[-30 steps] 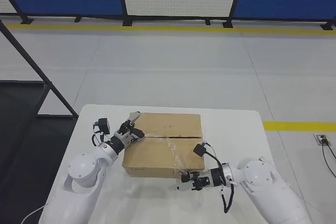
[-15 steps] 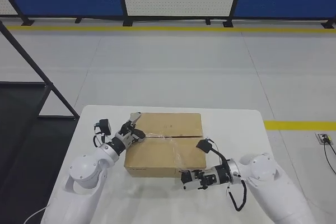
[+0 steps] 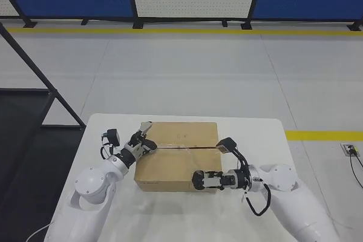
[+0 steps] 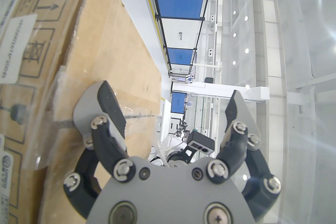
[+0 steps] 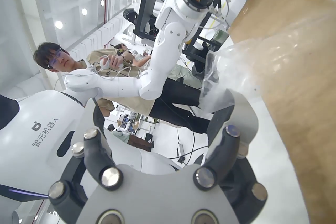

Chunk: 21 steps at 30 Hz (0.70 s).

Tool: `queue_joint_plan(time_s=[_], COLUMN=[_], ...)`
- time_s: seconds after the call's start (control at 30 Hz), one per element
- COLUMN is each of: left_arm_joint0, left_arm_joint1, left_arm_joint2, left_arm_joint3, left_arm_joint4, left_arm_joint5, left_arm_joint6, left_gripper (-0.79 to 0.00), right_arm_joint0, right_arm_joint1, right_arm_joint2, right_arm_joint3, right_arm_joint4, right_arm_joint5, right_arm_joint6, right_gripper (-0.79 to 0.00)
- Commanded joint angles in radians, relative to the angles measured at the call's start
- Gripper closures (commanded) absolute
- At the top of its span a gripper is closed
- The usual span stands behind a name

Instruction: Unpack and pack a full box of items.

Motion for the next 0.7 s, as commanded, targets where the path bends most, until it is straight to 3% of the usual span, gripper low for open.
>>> queue_joint_plan(time_s=[0.0, 0.23, 0.4, 0.67], left_arm_joint0=[0.001, 0.002, 0.003, 0.007], left_arm_joint1=[0.0, 0.001, 0.001, 0.002], left_arm_joint2=[0.0, -0.001, -0.002, -0.006], left_arm_joint3=[0.0, -0.001, -0.001, -0.006], left_arm_joint4=[0.0, -0.002, -0.002, -0.003], left_arm_joint5=[-0.001, -0.002, -0.002, -0.003], left_arm_joint6=[0.0, -0.002, -0.003, -0.003], left_gripper=[-0.785, -0.785, -0.785, -0.785], right_arm_joint0=[0.0, -0.023, -0.051, -0.087], right_arm_joint1=[-0.001, -0.001, 0.001, 0.009], right_arm_joint2=[0.007, 0.045, 0.083, 0.129], right_arm_joint3=[0.01, 0.009, 0.0, -0.059], right_arm_joint4=[0.003, -0.061, -0.085, -0.041], right_arm_joint5=[-0.009, -0.014, 0.048, 0.061], right_arm_joint6=[-0.027, -0.218, -0.368, -0.335], right_gripper=[-0.785, -0.785, -0.785, -0.785])
